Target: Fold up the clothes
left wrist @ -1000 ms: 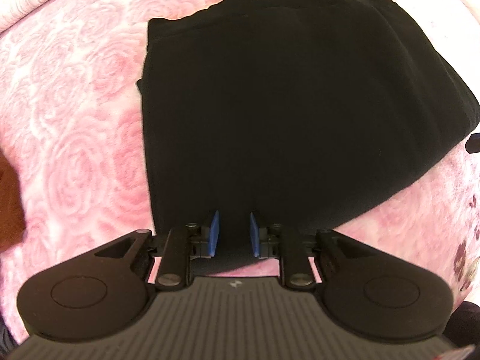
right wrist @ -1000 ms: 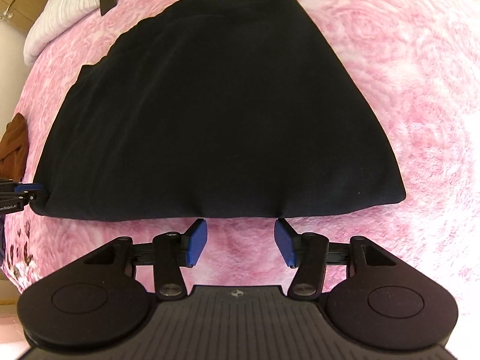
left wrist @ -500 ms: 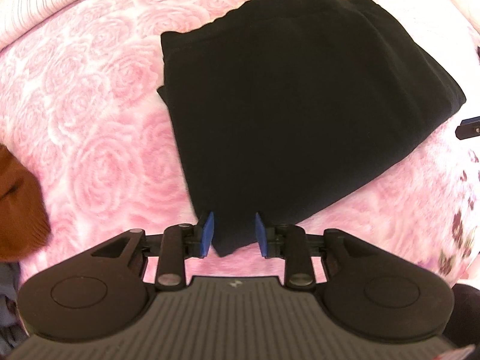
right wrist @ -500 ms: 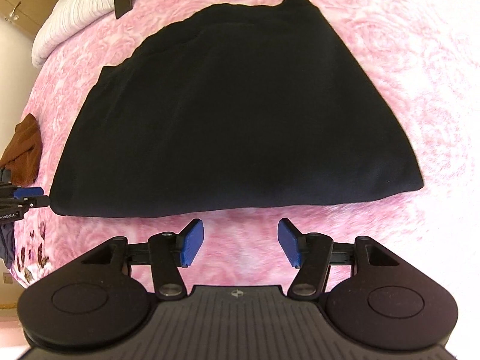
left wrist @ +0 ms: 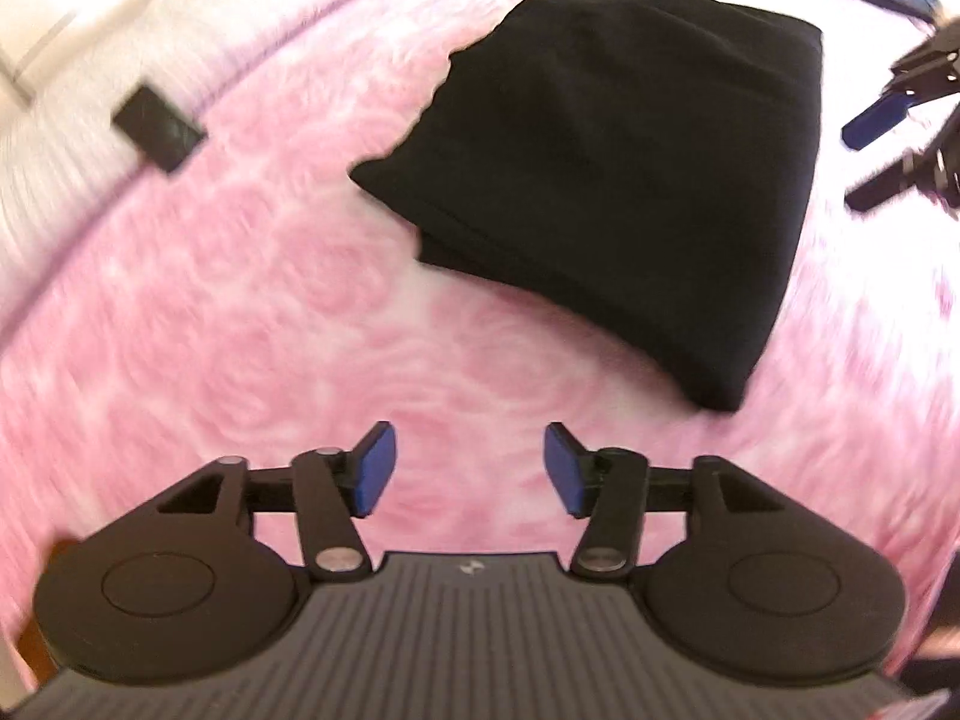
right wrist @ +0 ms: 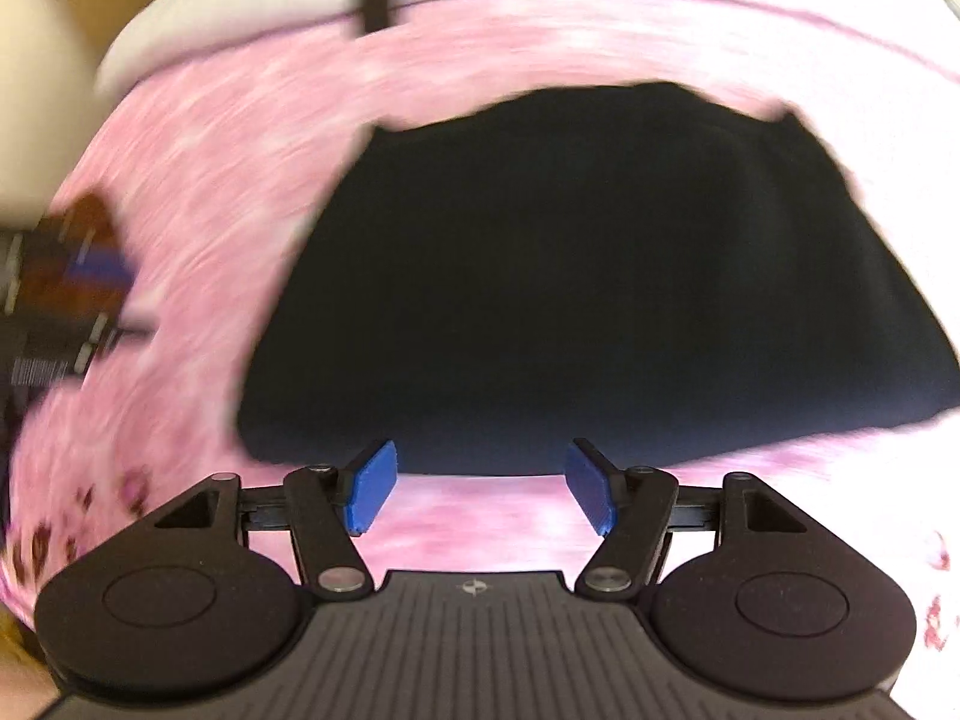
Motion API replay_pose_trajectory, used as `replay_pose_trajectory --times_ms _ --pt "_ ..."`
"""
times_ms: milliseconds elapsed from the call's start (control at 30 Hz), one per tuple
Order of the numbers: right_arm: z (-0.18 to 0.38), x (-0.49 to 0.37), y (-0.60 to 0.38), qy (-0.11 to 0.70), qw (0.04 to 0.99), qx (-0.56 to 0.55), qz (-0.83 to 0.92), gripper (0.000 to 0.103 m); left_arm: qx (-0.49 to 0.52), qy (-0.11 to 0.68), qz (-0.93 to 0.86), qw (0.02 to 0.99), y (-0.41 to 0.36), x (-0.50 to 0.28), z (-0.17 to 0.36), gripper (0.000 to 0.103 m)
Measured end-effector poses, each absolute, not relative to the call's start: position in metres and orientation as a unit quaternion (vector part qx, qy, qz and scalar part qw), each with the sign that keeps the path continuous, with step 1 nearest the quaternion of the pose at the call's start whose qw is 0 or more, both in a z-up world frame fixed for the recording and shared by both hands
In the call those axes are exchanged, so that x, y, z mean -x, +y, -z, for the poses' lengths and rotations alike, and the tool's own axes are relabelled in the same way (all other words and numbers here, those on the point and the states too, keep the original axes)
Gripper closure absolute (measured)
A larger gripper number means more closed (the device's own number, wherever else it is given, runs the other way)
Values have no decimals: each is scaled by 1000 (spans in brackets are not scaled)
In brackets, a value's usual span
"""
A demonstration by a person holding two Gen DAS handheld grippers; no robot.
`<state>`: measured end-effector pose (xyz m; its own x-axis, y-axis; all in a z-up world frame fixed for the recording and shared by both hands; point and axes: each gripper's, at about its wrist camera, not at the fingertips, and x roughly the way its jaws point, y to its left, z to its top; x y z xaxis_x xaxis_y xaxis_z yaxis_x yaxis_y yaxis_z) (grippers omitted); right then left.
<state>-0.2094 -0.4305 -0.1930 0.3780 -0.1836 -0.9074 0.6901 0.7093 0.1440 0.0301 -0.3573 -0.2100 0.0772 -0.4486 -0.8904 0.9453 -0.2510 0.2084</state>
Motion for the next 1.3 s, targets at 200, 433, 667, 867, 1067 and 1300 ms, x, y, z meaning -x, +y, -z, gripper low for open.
replay_pose_trajectory --times_ms 200,433,667,867,1067,1300 --pt "212 119 -355 529 810 -122 224 34 -516 156 666 516 -354 -55 219 38" --pt "259 92 -310 571 794 44 202 32 -562 19 711 423 -363 -51 266 20" --pt "293 91 -299 589 762 178 202 34 -580 -75 727 361 -389 -51 312 19" --pt "291 103 -311 558 790 173 189 54 -571 -185 736 315 -412 -44 336 13" --pt "249 115 -332 515 825 92 214 78 -547 -278 739 277 -438 -35 349 8" --pt "212 125 -344 485 840 61 234 80 -540 -282 751 255 -472 -21 351 73"
